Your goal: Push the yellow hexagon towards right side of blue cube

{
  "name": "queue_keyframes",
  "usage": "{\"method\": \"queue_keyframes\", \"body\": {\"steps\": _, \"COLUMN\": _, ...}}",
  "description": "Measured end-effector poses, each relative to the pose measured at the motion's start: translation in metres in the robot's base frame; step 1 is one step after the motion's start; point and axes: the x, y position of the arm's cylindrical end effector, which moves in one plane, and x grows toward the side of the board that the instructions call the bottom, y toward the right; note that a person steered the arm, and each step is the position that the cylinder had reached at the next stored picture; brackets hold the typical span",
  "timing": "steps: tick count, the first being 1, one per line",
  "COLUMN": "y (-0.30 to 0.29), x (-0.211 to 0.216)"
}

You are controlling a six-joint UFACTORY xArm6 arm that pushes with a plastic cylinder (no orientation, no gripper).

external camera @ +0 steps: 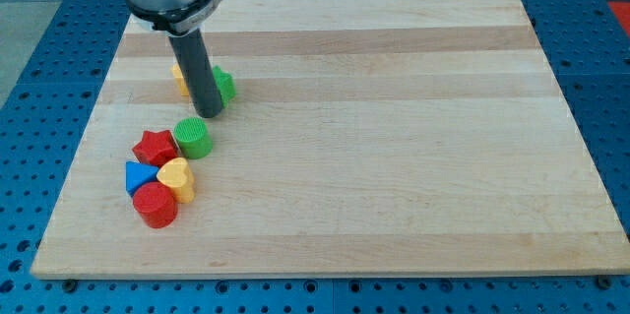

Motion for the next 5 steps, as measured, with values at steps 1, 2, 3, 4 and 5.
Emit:
{"method": "queue_keyframes", "body": {"steps": 1, "y": -0.027, "x": 0.003}}
{"method": "queue_keyframes", "body": {"steps": 2, "y": -0.043, "x": -0.007}}
{"method": "queue_keyframes", "body": {"steps": 3, "y": -0.043, "x": -0.028}}
{"method": "queue_keyframes", "body": {"steps": 4, "y": -0.034, "x": -0.046}}
{"method": "queue_keyframes", "body": {"steps": 5, "y": -0.015, "x": -0.055}}
